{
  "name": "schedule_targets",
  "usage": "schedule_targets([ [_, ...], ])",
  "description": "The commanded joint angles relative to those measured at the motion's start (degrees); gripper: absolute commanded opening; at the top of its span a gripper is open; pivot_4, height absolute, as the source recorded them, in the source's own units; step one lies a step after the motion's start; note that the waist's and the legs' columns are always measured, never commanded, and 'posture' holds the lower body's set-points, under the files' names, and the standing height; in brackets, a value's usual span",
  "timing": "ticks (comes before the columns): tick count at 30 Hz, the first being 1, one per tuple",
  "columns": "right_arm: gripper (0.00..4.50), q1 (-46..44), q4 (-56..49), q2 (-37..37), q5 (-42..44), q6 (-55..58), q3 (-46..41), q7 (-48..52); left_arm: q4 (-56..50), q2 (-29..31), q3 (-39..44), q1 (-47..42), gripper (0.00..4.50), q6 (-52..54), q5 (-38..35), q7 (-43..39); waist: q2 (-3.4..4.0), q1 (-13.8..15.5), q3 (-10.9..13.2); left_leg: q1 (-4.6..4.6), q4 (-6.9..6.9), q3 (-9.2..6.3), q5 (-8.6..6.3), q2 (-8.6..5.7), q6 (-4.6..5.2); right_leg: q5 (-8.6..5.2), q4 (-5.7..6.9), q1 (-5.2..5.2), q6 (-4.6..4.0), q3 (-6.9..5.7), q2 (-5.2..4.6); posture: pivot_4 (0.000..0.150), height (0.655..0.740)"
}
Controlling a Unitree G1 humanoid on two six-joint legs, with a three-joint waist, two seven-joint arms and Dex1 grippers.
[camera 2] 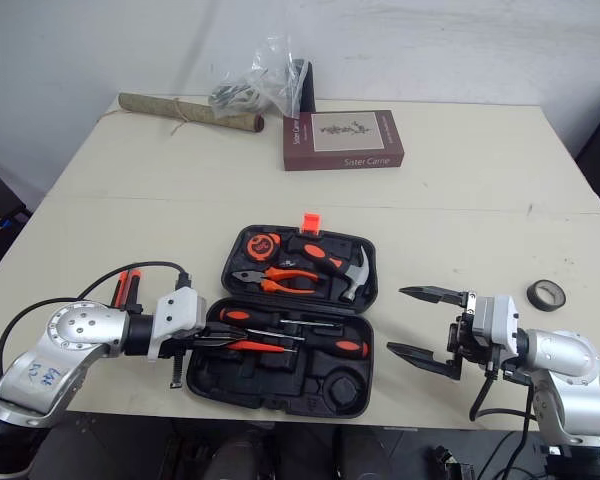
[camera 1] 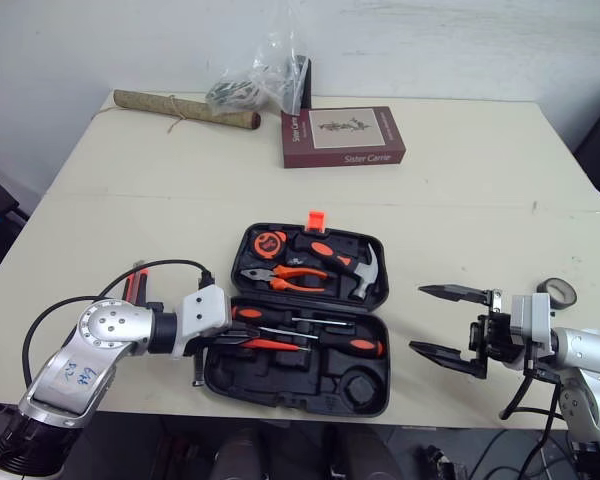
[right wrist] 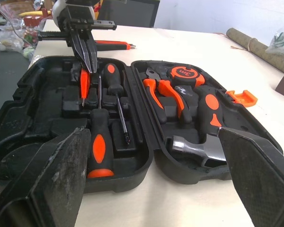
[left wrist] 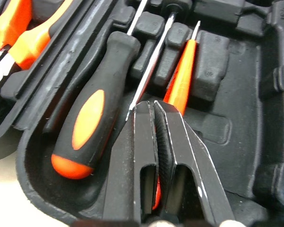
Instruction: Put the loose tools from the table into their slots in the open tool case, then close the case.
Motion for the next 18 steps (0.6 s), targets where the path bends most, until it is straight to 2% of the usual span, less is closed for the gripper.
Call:
schedule_targets([
  [1,4.5,-0.1,-1.6,0.0,0.4,-0.7,-0.6,-0.5,-0.9,1.4,-1.6,1.4,0.11,-1.3,0.8,-1.3,0.0,0.0,0.0,0.0,0.0,0.0,0.0,0.0,0.0,0.0,0.0,0.0,0.0,0.0,0.0,0.15,0.74],
  [12,4.5,-0.7,-1.2,0.2,0.0,-0.8,0.2,-1.3,-0.5,3.1,-5.4,1.3,0.11,3.4,0.8,-2.6,0.08,0.0,0.0,0.02,0.0,0.01,-0.01,-0.01,0.01,0.0,0.0,0.02,0.0,0.01,-0.01,0.15,0.74],
  [18,4.5,-0.3,-0.9,0.5,-0.3,-1.3,0.3,-1.2,-1.3,3.4,-5.0,1.5,0.11,6.8,-2.1,-3.2,0.2,-0.1,-0.1,0.04,-0.02,0.01,-0.01,0.0,0.01,0.0,0.0,0.02,0.0,0.01,-0.01,0.15,0.74],
])
